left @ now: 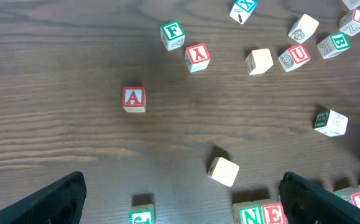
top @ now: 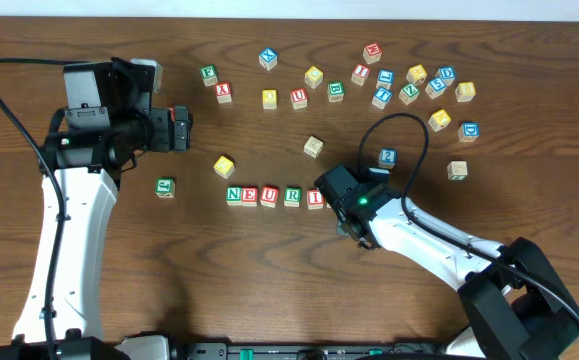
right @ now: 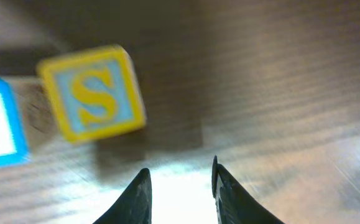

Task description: Spell out NEURIPS

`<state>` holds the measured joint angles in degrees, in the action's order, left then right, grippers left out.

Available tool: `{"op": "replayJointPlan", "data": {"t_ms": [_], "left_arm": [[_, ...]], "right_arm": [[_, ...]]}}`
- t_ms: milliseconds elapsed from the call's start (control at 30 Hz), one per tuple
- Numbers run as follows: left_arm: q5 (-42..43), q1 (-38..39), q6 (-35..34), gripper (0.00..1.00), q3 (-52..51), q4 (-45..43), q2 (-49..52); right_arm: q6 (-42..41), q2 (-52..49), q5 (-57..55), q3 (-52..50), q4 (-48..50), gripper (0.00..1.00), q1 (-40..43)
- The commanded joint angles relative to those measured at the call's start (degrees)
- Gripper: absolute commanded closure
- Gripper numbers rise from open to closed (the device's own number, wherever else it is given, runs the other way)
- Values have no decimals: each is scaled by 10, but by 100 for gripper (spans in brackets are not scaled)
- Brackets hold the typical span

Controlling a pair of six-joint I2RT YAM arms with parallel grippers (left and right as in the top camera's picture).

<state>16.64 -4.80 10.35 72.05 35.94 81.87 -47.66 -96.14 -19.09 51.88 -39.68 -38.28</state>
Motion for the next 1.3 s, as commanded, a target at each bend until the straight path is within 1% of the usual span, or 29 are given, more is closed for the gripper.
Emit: {"op": "replayJointPlan", "data": {"t_ms": [0, 267, 567, 667, 800, 933, 1267], "left_arm": [[7, -2, -1, 2, 13, 0, -2], [7, -2, -1, 2, 13, 0, -2], [7, -2, -1, 2, 13, 0, -2], [7, -2, -1, 2, 13, 0, -2], [7, -2, -1, 2, 13, 0, -2], [7, -2, -1, 2, 13, 0, -2], [7, -2, -1, 2, 13, 0, -2]], "right_arm": [[-16, -3, -17, -3, -8, 73, 4], [-18, -3, -48, -3, -13, 71, 9], [-25, -3, -85, -3, -14, 71, 35], [-24, -3, -84, -3, 1, 71, 45], [6, -3, -82, -3, 43, 73, 49], [35, -3, -73, -3, 92, 72, 50], [34, -3, -59, -4, 101, 72, 50]]}}
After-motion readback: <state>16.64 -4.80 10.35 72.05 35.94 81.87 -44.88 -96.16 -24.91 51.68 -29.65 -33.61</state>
